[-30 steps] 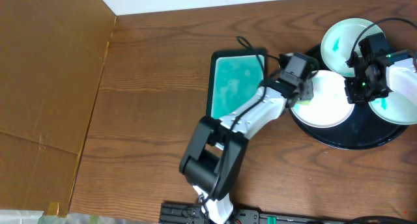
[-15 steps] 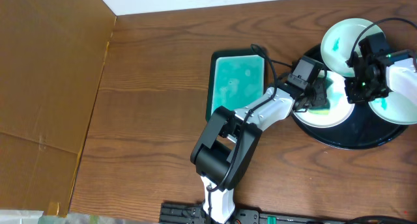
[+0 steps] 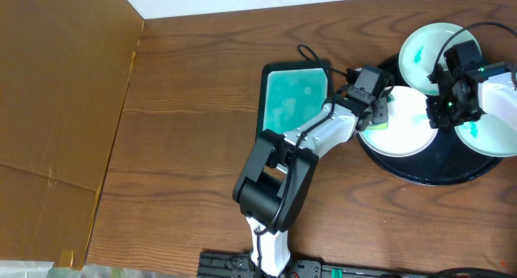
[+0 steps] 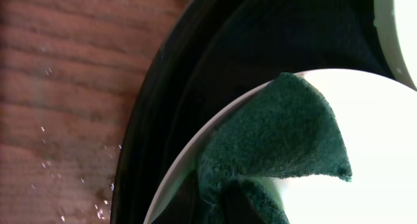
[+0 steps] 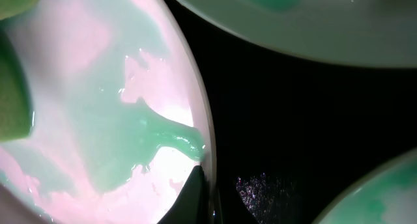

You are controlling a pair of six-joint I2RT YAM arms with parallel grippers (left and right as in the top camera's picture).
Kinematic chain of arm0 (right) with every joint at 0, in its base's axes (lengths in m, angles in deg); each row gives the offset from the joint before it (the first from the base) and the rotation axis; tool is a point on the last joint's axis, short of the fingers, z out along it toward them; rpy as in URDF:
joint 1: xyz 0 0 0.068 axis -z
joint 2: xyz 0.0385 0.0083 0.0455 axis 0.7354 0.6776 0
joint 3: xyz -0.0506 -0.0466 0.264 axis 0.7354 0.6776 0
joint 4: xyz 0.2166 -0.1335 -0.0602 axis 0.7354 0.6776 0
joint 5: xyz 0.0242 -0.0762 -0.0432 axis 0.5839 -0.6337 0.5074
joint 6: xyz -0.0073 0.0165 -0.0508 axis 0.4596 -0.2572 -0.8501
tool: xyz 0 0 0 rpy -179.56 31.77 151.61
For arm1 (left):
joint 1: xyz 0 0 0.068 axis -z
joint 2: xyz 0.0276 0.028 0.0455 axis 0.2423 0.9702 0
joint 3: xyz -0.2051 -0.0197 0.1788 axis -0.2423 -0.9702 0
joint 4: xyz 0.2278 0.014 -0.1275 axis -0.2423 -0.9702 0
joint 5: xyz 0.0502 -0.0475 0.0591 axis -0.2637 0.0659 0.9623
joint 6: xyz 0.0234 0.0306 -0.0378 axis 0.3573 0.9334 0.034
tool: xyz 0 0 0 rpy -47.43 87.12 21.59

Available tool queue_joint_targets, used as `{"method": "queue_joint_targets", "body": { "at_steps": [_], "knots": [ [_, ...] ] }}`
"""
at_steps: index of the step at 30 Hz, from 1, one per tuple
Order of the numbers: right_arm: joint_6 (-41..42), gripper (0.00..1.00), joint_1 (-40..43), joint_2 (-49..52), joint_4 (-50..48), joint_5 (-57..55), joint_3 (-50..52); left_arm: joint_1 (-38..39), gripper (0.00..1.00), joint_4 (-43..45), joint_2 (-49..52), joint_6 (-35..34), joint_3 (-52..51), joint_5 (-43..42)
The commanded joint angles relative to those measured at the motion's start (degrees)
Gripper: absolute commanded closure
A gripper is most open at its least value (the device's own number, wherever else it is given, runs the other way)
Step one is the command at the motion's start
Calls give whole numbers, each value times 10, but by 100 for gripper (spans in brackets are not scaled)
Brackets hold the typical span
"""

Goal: Clean dirty plates on tray and stack at the side
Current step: 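Scrub the white plate with the sponge in the left gripper, then move the sponge back to the soapy tray with the left gripper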

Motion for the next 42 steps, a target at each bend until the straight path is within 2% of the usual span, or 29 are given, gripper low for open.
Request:
{"method": "queue_joint_targets", "body": {
  "at_steps": [1,5,11,13,21,26,29,42],
  "knots": [
    [-10,99,-6,9,7,-24,5,-41,93,-3,31,19,-14,121],
    [-10,99,-6,9,7,-24,5,-40,93,7,-5,19,-11,45],
    [-10,99,-6,9,3,-24,5,-40,93,94,-38,19,-11,-231],
    [-10,99,-6,9,3,-24,5,-36,93,105,-27,19,-11,-271],
    [-10,99,-6,9,4,-24,5,-43,93,93,29,66,-11,-246],
    [-10,99,-6,9,3,-24,5,-51,93,35,30,66,-11,-58],
    [-10,99,-6,9,3,-24,5,-52,93,10,18,66,-11,15],
    [-2,99,-11,-34,2,-28,-1,-57,93,-86,-226,66,-11,33]
  ]
}}
